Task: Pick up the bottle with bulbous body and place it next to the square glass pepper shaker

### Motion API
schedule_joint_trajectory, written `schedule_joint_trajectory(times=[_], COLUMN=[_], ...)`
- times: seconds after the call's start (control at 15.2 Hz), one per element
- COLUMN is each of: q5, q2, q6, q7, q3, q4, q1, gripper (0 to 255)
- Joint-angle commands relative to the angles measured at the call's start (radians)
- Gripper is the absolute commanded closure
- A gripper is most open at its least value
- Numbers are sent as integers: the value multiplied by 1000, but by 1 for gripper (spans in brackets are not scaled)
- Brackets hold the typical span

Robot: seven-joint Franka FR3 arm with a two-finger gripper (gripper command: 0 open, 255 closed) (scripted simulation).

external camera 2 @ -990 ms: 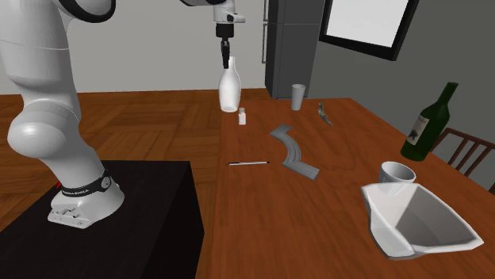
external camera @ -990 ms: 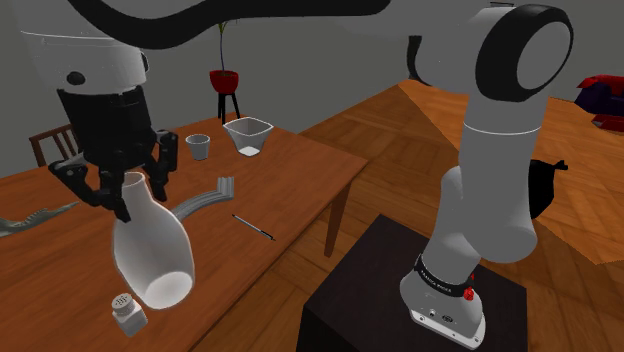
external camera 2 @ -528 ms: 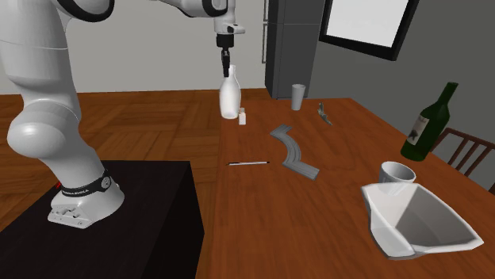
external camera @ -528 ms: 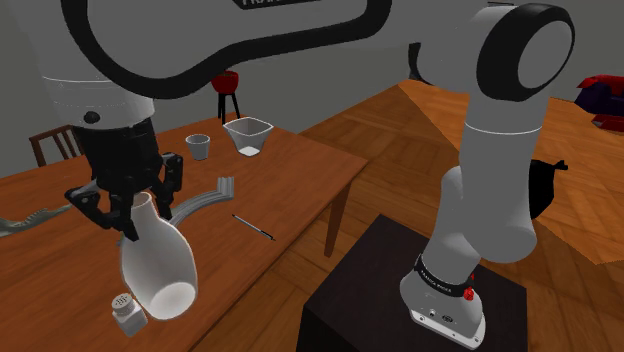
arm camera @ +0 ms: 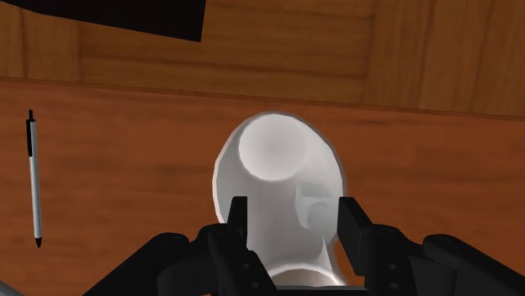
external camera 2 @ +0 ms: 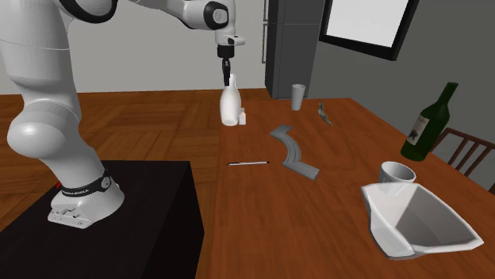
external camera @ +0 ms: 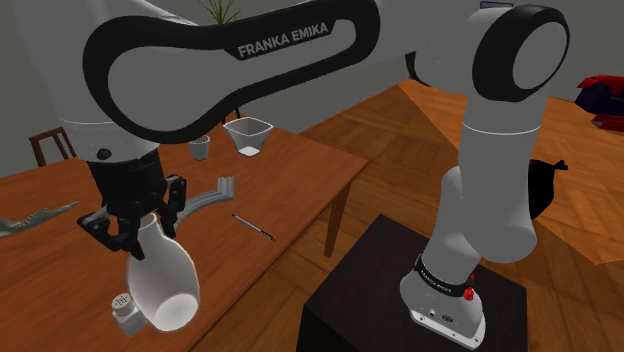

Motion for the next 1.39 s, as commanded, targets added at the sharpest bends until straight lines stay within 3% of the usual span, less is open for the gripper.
schedule_joint_trajectory(times=[0.0,0.2,0.73,0.79,1.12,1.32], q5=[-2,-6,-6,-6,-5,2], q2=[3,12,12,12,12,-4], q6=[28,66,66,66,66,-29], q7=[-1,1,1,1,1,-4], q3=[-2,-3,-3,-3,-3,0], q4=[-24,-54,-54,-54,-54,27], q1=[-2,-2,-2,-2,-2,-2], gripper=[255,255,255,0,0,0])
